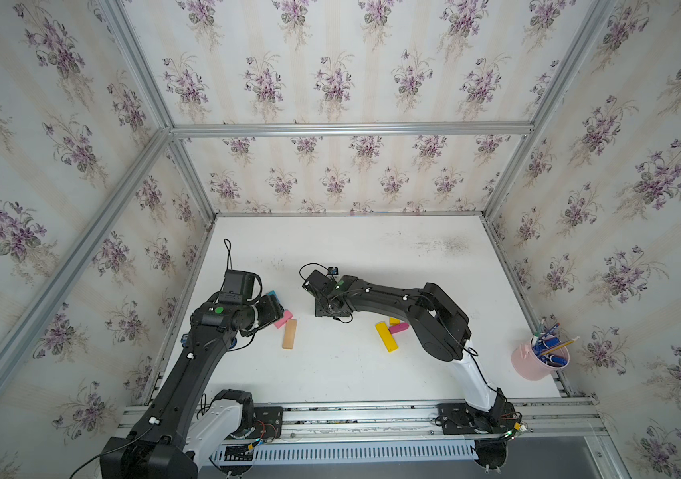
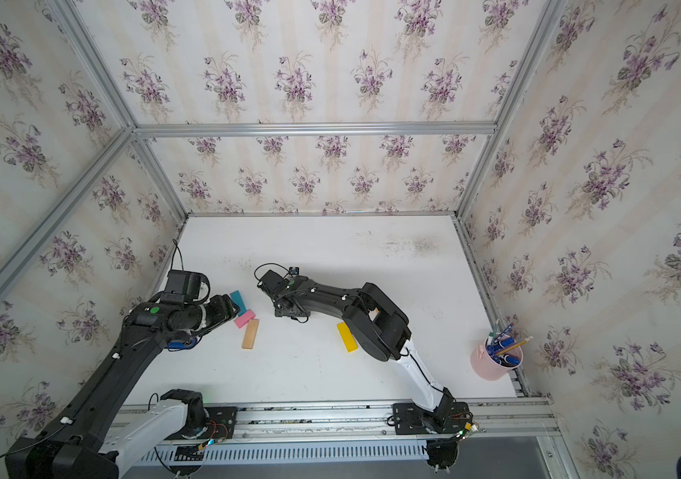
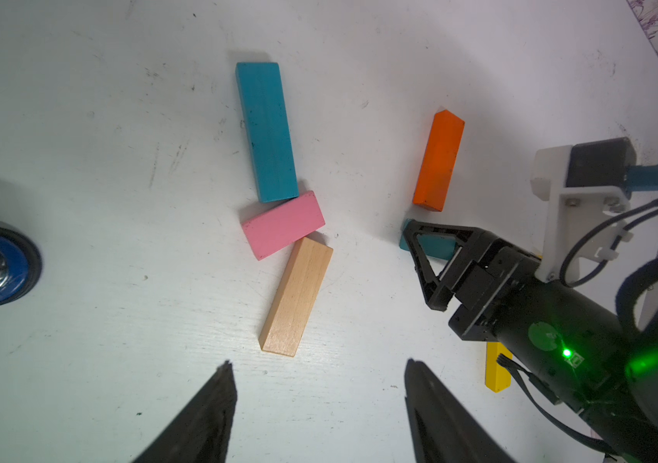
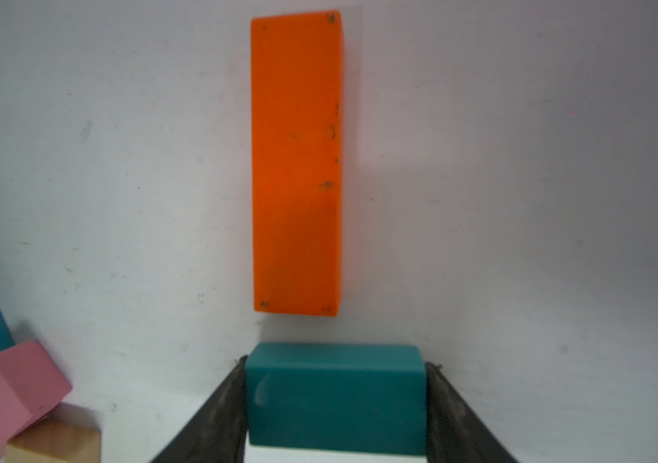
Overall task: Assemble the letter h with building blocks
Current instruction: Assemble the building block at the center of the board.
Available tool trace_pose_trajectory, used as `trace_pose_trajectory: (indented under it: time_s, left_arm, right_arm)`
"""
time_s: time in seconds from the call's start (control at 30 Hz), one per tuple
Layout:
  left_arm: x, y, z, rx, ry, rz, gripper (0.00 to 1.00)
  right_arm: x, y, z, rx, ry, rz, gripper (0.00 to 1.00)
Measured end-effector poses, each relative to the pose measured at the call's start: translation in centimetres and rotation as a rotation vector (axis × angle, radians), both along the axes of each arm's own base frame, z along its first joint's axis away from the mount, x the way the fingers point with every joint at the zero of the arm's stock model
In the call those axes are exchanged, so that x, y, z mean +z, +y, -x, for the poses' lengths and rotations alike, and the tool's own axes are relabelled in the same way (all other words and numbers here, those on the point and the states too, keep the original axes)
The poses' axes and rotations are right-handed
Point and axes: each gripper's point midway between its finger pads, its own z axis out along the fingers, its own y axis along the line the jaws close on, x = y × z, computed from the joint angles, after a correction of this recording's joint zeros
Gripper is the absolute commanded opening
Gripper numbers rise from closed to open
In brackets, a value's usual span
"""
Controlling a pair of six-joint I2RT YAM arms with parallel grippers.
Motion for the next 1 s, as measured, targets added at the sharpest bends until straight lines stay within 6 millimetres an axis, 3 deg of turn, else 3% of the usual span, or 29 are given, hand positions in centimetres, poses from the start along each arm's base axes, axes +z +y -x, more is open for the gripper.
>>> trace_pose_trajectory:
  time_s: [0.27, 0.87, 1.0]
  left_arm:
    - [0.01, -0.03, 0.0, -0.001, 0.0, 0.003, 0.69]
    - [-0.15, -0.13, -0.23, -0.005, 0.01, 0.005, 0.69]
    - [-0.22, -0.17, -0.24, -0.006, 0.014, 0.006, 0.69]
  right_arm:
    - [-0.01, 0.0, -0.08, -0.003, -0.002, 0.003, 0.56]
    - [-0.09, -0.13, -0.91, -0.025, -0.014, 0.006, 0.57]
    - [-0.09, -0.11, -0.91, -0.024, -0.013, 0.005, 0.62]
